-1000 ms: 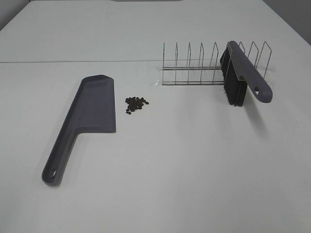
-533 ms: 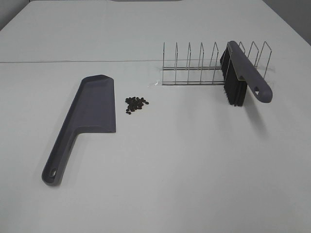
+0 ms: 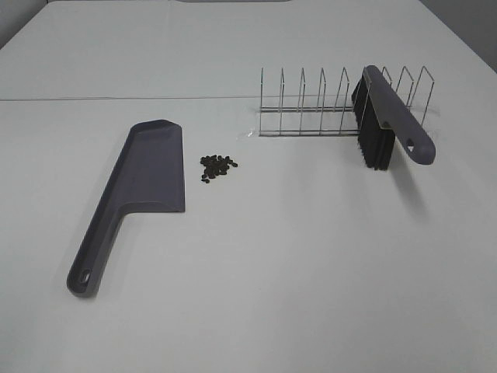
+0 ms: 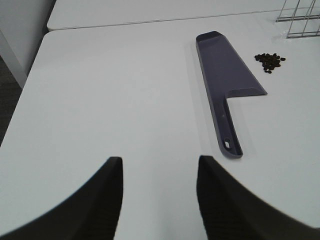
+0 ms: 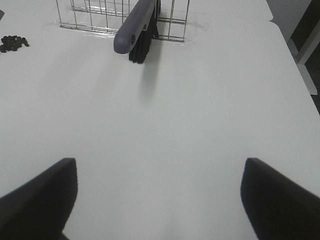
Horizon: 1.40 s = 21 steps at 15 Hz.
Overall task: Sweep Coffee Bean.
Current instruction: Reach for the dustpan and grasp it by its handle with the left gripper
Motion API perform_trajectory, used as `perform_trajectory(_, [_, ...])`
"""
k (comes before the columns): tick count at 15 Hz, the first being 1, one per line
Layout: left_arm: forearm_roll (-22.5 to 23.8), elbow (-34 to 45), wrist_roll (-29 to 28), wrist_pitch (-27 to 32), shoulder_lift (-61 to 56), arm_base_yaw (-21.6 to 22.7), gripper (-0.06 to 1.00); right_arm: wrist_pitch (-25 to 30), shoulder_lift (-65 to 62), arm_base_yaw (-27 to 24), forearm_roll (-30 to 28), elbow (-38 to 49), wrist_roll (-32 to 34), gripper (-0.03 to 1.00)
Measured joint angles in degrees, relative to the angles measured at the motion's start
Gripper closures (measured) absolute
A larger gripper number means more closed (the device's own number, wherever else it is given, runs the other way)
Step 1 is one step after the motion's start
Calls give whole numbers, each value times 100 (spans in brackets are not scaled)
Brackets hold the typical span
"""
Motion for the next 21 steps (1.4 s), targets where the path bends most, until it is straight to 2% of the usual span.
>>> perform_trajectory(6, [-109, -11, -6, -29, 0, 0, 49, 0, 0, 0, 0, 0, 0, 13])
perform_trajectory(8, [-235, -109, -17, -550, 143, 0, 49, 0, 0, 0, 0, 0, 0, 13])
perform_trajectory(11, [-481, -149, -17, -1461, 945, 0, 49, 0, 0, 0, 0, 0, 0, 13])
perform_trajectory(12, [-607, -195, -29, -1759, 1455, 0, 49, 0, 0, 0, 0, 0, 0, 13])
perform_trajectory(13, [-733, -521, -34, -2051, 2601, 0, 49, 0, 0, 0, 0, 0, 0, 13])
perform_trajectory(15, [-751, -1071, -34, -2068, 3856, 0, 48, 0, 0, 0, 0, 0, 0, 13])
perform_trajectory(18, [-854, -1896, -34, -1937, 5334, 0, 38, 0, 0, 0, 0, 0, 0, 13])
perform_trajectory(21, [-1071, -2515, -34, -1874, 7019, -97, 35, 0, 0, 0, 0, 0, 0, 13])
